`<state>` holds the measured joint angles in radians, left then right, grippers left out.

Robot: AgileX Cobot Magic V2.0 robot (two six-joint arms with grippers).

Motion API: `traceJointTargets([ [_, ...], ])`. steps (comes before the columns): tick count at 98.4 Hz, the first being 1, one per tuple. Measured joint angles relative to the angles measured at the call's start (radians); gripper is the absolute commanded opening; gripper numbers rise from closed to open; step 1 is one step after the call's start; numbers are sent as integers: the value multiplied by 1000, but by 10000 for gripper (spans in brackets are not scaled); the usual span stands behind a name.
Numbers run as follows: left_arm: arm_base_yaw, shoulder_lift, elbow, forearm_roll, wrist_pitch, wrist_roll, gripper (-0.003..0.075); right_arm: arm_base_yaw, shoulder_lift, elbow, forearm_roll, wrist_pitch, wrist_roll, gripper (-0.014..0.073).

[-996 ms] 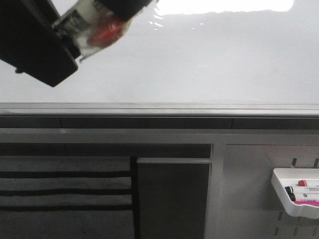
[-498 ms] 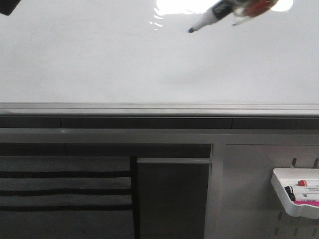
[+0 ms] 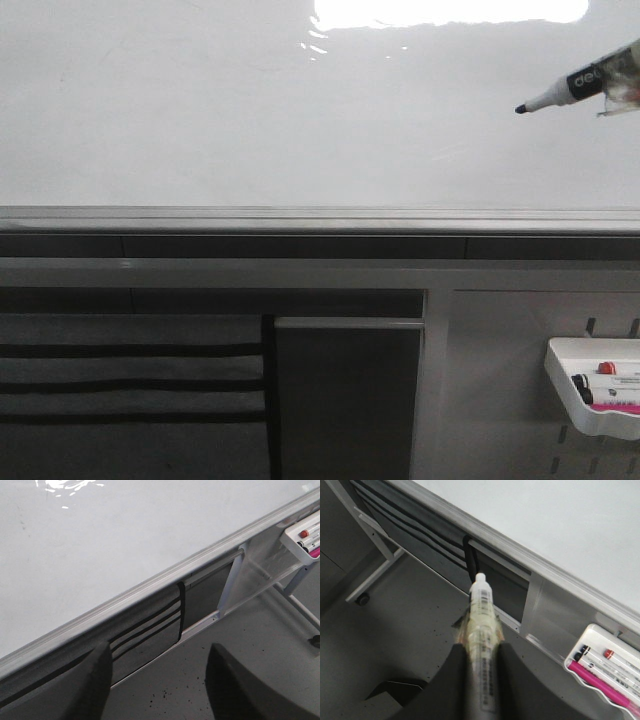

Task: Write number 3 on whiteboard

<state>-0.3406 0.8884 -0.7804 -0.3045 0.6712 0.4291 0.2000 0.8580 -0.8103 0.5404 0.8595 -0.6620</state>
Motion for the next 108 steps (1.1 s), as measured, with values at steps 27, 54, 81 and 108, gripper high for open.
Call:
traceJointTargets([
  [27,0,0,0,-1,0,0,388,0,16,-3,117,-98,4,-13],
  [54,0,0,0,-1,0,-2,388,0,216,-172,128,-67,13,-13],
  [81,0,0,0,-2,0,-2,388,123,336,-284,58,-76,33,-13],
  [108,0,0,0,-2,0,-2,388,137,489,-410,14,-59,48,-13],
])
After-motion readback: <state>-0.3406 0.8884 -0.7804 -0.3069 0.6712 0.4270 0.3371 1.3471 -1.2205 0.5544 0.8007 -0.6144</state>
